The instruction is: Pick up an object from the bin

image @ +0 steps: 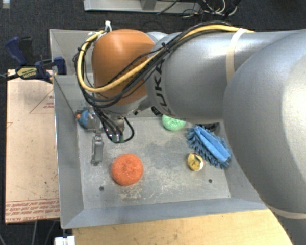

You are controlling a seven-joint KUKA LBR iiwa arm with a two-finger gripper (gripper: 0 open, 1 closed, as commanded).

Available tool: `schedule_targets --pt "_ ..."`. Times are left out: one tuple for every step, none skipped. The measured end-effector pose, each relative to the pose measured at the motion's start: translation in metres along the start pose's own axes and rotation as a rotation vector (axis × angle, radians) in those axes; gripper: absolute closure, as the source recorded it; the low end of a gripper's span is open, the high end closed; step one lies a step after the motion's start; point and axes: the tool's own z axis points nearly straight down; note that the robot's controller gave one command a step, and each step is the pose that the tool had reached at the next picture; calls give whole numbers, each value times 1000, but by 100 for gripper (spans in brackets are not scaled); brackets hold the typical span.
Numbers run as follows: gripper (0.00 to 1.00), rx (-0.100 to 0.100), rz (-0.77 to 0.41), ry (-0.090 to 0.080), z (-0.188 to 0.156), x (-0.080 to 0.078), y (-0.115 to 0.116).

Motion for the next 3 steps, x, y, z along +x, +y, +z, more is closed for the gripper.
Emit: schedule_targets --pt "0 -2 5 -7 -5 -2 -1" --pt "0 -2 -89 -7 51 26 -44" --pt "0 -1 -39 -2 54 79 -99"
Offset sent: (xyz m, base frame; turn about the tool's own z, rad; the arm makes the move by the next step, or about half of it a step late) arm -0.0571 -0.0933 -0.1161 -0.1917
